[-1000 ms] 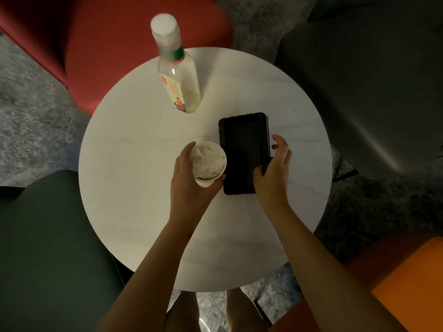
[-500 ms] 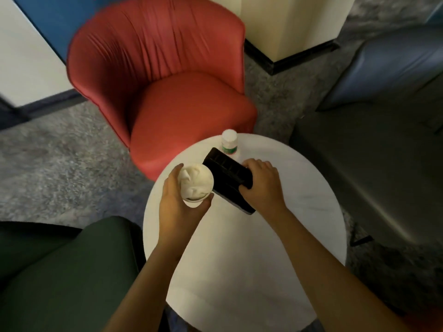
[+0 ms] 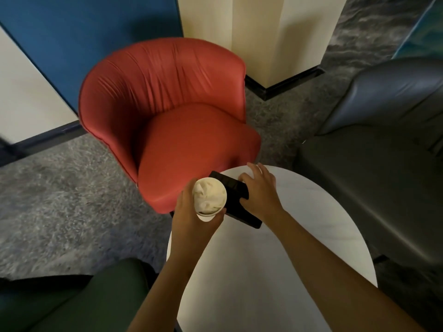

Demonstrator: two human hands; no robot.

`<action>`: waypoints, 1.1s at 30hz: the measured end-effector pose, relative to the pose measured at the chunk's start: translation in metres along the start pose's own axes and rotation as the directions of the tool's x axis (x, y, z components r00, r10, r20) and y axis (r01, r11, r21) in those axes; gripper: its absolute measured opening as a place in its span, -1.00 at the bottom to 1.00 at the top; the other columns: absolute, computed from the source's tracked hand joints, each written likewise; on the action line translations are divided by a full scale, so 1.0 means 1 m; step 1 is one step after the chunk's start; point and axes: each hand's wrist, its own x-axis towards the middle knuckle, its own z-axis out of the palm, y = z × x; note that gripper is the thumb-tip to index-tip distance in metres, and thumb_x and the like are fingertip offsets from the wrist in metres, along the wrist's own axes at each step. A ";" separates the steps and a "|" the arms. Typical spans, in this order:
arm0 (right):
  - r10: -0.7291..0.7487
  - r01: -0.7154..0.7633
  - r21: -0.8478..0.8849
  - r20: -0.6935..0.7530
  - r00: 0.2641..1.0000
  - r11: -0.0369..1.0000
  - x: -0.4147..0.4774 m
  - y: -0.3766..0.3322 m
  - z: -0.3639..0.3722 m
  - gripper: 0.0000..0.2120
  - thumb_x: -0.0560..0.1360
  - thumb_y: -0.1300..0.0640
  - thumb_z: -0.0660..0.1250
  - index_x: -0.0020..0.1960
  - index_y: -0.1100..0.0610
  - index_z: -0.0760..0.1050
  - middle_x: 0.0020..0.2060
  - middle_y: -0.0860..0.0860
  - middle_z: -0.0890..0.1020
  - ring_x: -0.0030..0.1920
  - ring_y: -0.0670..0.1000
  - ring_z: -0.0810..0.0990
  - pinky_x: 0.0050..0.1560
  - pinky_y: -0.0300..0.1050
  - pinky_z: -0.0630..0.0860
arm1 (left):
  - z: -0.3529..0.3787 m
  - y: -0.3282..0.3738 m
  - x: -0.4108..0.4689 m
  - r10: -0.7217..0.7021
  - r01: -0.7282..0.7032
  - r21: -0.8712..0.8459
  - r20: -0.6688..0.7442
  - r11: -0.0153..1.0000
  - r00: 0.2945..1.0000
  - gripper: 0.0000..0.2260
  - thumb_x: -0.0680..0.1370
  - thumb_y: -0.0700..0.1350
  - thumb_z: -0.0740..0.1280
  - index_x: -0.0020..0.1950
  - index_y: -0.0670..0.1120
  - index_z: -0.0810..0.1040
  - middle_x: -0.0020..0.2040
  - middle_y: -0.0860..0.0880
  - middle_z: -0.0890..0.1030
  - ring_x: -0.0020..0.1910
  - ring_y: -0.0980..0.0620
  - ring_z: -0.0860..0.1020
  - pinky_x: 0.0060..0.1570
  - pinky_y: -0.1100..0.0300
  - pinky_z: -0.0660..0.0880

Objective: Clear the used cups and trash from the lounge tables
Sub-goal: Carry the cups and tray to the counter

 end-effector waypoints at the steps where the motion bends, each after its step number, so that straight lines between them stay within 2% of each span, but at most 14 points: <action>1: 0.010 -0.010 -0.003 0.010 1.000 1.000 0.002 0.000 0.003 -0.61 0.38 0.11 0.44 0.16 0.10 0.44 0.41 0.11 0.26 0.44 0.15 0.12 0.38 0.12 0.14 | 0.000 -0.001 0.002 0.003 -0.003 -0.006 0.009 1.000 1.000 -0.34 0.28 -0.11 0.55 0.30 -0.07 0.35 0.11 0.07 0.47 0.07 0.10 0.46 -0.07 0.34 0.39; 4: 0.031 -0.031 -0.002 0.022 0.999 1.000 0.006 0.002 0.009 -0.62 0.36 0.10 0.44 0.14 0.09 0.44 0.37 0.10 0.31 0.41 0.13 0.16 0.36 0.10 0.17 | 0.002 -0.006 0.009 0.024 -0.024 -0.016 0.037 1.000 0.999 -0.35 0.28 -0.13 0.55 0.29 -0.09 0.36 0.09 0.07 0.46 0.07 0.08 0.47 -0.07 0.34 0.39; 9: 0.044 -0.043 -0.012 0.018 0.999 0.999 0.008 0.007 0.015 -0.63 0.33 0.09 0.47 0.10 0.08 0.48 0.32 0.09 0.35 0.36 0.13 0.21 0.32 0.10 0.23 | 0.004 -0.014 0.017 0.023 -0.022 -0.013 0.045 1.000 0.999 -0.34 0.27 -0.12 0.56 0.29 -0.04 0.35 0.05 0.19 0.42 0.04 0.18 0.43 -0.15 0.56 0.34; 11: 0.055 -0.055 -0.002 0.023 0.998 0.998 0.009 0.007 0.017 -0.64 0.31 0.11 0.48 0.07 0.08 0.49 0.30 0.09 0.35 0.32 0.13 0.24 0.26 0.08 0.30 | 0.004 -0.016 0.020 0.030 -0.029 -0.014 0.045 0.999 0.999 -0.35 0.26 -0.13 0.56 0.28 -0.04 0.36 0.03 0.21 0.41 0.03 0.16 0.44 -0.17 0.50 0.36; 14: 0.072 -0.072 0.003 0.027 0.997 0.997 0.010 0.007 0.019 -0.65 0.30 0.16 0.49 0.04 0.09 0.49 0.27 0.09 0.35 0.24 0.13 0.26 0.16 0.02 0.37 | 0.004 -0.020 0.023 0.036 -0.036 -0.013 0.054 0.999 0.998 -0.37 0.26 -0.13 0.56 0.26 -0.07 0.37 0.06 0.11 0.46 0.04 0.09 0.47 -0.14 0.46 0.34; 18: 0.113 -0.113 0.029 -0.007 0.994 0.993 0.010 0.004 0.021 -0.66 0.32 0.20 0.48 0.05 0.11 0.47 0.24 0.09 0.36 0.23 0.12 0.27 0.17 -0.01 0.36 | 0.005 -0.022 0.025 0.032 -0.031 -0.008 0.074 0.999 0.997 -0.34 0.27 -0.11 0.56 0.30 -0.10 0.36 0.14 -0.02 0.51 0.10 0.03 0.48 -0.09 0.38 0.38; 21: 0.149 -0.147 0.041 -0.039 0.988 0.988 0.008 0.003 0.019 -0.68 0.34 0.24 0.47 0.04 0.14 0.47 0.22 0.10 0.37 0.20 0.12 0.29 0.16 -0.02 0.36 | 0.005 -0.019 0.027 0.045 -0.043 -0.021 0.081 0.999 0.996 -0.34 0.27 -0.12 0.56 0.30 -0.11 0.36 0.13 -0.03 0.51 0.10 0.02 0.48 -0.05 0.28 0.41; 25: 0.177 -0.175 0.039 -0.047 0.983 0.984 0.005 0.006 0.014 -0.72 0.36 0.24 0.45 0.02 0.18 0.47 0.23 0.13 0.36 0.20 0.13 0.29 0.15 -0.03 0.37 | 0.007 -0.016 0.027 0.073 -0.072 -0.022 0.075 0.997 0.994 -0.36 0.26 -0.14 0.56 0.27 -0.12 0.37 0.08 0.01 0.49 0.05 0.04 0.48 -0.07 0.32 0.40; 28: 0.193 -0.193 -0.001 -0.012 0.981 0.981 0.003 0.010 0.011 -0.69 0.40 0.23 0.41 0.10 0.16 0.44 0.28 0.16 0.30 0.25 0.15 0.28 0.18 -0.03 0.41 | 0.009 -0.014 0.025 0.080 -0.078 -0.029 0.079 0.997 0.994 -0.38 0.27 -0.13 0.56 0.25 -0.08 0.37 0.06 0.05 0.48 0.01 0.10 0.48 -0.13 0.45 0.38; 33: 0.212 -0.210 -0.041 0.049 0.976 0.977 0.003 0.013 0.004 -0.68 0.39 0.24 0.40 0.10 0.15 0.41 0.20 0.17 0.32 0.15 0.15 0.33 0.09 -0.04 0.44 | 0.012 -0.012 0.024 0.081 -0.082 0.002 0.115 0.997 0.990 -0.38 0.26 -0.12 0.55 0.25 -0.09 0.38 0.07 0.01 0.51 0.00 0.12 0.47 -0.18 0.53 0.36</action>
